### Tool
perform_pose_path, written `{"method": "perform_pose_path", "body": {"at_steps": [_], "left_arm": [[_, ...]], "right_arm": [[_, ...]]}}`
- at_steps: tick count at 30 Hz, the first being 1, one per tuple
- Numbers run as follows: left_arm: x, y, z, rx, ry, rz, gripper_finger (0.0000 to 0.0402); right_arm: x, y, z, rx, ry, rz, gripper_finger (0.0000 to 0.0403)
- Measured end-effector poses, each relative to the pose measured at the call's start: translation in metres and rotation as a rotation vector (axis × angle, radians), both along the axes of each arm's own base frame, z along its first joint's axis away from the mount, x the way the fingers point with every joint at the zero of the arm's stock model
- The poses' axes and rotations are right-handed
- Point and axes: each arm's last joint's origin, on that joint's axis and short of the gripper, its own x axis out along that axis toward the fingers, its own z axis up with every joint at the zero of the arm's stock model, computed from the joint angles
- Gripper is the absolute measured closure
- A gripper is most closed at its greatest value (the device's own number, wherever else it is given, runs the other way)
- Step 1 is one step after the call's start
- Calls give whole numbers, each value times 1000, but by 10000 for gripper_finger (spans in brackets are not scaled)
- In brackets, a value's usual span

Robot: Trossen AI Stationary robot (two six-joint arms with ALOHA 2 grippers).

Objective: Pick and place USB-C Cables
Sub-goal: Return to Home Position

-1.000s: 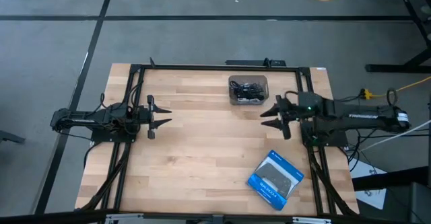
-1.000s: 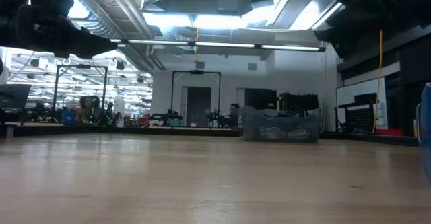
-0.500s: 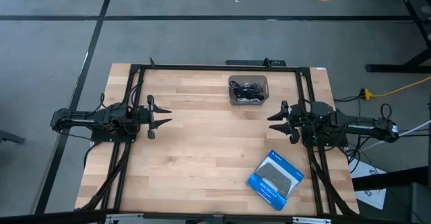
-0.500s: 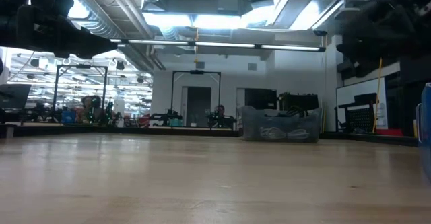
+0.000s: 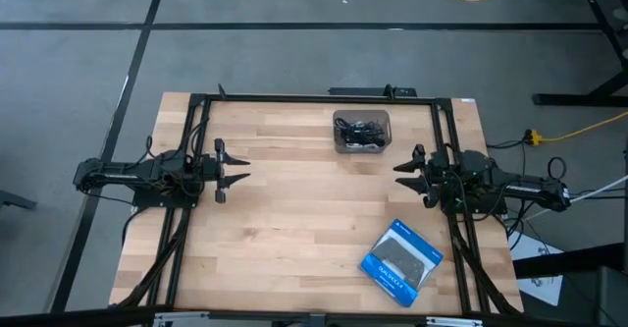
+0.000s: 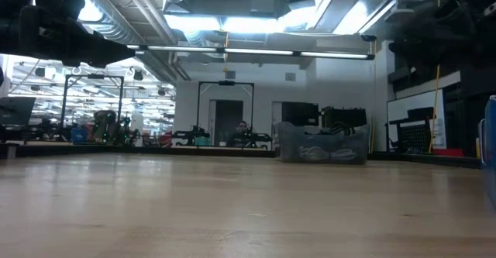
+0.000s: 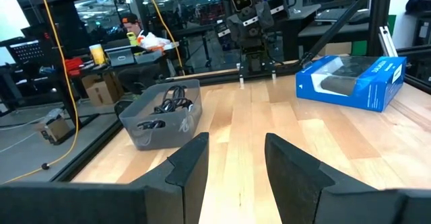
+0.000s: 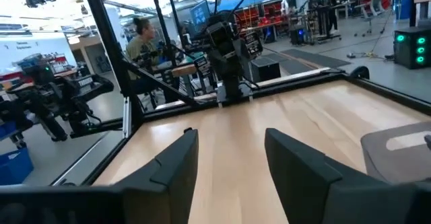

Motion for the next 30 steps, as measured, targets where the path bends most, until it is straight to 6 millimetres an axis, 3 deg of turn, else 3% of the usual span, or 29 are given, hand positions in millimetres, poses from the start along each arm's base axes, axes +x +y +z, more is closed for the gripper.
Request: {"method": "perform_pose_path", "body": {"at_steps": [14, 30], "left_arm": [[0, 0, 0, 0, 0, -1, 263], [0, 0, 0, 0, 0, -1, 263]], "right_arm": [[1, 12, -3, 7, 35, 49, 226], [1, 8, -3, 7, 34, 10, 226]]}}
